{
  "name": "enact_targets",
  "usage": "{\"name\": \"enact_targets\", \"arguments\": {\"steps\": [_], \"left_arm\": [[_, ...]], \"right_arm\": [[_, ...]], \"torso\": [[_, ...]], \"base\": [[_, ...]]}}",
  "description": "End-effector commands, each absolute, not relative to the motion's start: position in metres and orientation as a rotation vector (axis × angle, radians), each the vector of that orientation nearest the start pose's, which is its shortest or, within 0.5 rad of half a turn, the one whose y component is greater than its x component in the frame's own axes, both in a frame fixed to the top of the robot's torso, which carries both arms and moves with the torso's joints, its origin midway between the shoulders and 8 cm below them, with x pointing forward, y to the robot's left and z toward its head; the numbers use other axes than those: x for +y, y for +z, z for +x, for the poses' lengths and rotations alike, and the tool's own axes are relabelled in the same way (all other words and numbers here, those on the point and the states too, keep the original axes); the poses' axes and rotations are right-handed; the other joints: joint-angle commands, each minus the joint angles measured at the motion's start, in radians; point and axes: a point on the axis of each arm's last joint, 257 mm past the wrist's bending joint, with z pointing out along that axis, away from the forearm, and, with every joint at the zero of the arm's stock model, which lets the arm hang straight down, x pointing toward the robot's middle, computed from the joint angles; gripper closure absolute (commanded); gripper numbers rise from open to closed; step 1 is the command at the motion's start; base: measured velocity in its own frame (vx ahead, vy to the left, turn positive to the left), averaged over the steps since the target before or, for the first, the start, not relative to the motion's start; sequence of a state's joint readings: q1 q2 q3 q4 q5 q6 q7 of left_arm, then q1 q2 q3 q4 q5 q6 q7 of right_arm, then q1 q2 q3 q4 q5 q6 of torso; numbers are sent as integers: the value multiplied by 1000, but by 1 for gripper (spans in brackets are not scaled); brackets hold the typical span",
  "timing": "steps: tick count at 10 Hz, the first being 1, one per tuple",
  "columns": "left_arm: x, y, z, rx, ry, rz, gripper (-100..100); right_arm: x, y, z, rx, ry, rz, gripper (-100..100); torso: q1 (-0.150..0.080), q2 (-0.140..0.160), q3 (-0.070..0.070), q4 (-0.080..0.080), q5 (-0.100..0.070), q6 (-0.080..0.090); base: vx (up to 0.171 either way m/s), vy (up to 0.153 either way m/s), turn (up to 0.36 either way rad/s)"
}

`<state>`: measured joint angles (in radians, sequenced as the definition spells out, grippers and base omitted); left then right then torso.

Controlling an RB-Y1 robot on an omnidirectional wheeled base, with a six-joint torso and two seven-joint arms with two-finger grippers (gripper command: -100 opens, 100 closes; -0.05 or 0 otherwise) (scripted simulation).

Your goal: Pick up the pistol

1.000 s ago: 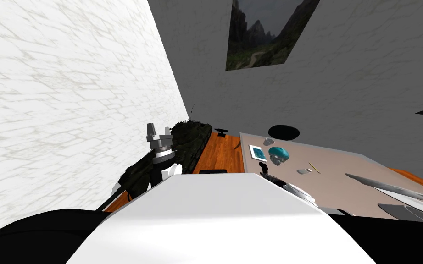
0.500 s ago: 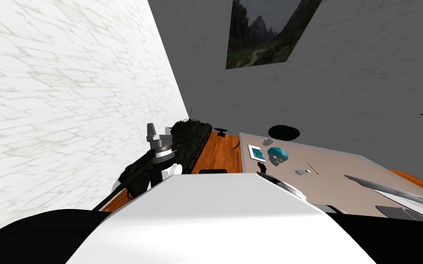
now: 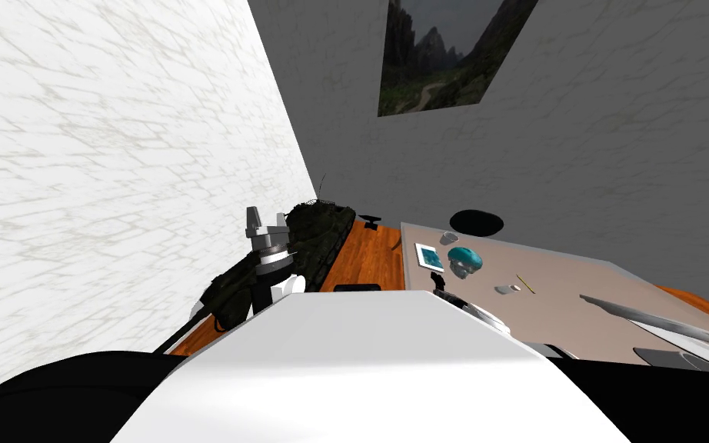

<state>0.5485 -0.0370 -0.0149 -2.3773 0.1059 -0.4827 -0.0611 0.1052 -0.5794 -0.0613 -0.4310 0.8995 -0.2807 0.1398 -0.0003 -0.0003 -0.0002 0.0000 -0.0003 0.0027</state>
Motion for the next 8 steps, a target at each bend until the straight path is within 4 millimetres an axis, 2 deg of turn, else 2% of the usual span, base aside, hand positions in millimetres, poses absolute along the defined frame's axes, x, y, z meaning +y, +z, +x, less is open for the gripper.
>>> {"name": "enact_targets", "arguments": {"steps": [1, 2, 3, 4, 6, 7, 8], "left_arm": [[293, 49, 321, 506, -1316, -698, 0], [293, 49, 321, 506, -1316, -698, 0], [293, 49, 321, 506, -1316, -698, 0], [293, 49, 321, 506, -1316, -698, 0], [293, 49, 321, 506, -1316, -698, 0], [293, 49, 321, 506, -1316, -698, 0], [293, 49, 321, 506, -1316, -698, 0]], "right_arm": [[-593, -572, 179, 2516, -293, 484, 100], [-592, -572, 179, 2516, -293, 485, 100], [-592, -572, 179, 2516, -293, 485, 0], [-604, -565, 174, 2517, -292, 483, 100], [-618, -556, 165, 2521, -291, 474, 100], [-613, -559, 166, 2522, -295, 470, 100], [-612, -559, 165, 2522, -292, 474, 0]], "torso": [[0, 0, 0, 0, 0, 0], [0, 0, 0, 0, 0, 0], [0, 0, 0, 0, 0, 0], [0, 0, 0, 0, 0, 0], [8, -1, 0, 0, 2, 1], [10, -2, -1, 0, 2, 1], [6, -1, -1, 0, 2, 0]], "base": [[0, 0, 0], [0, 0, 0], [0, 0, 0], [14, 73, -46], [35, 133, -63], [20, 67, -26], [2, 14, 2]]}}
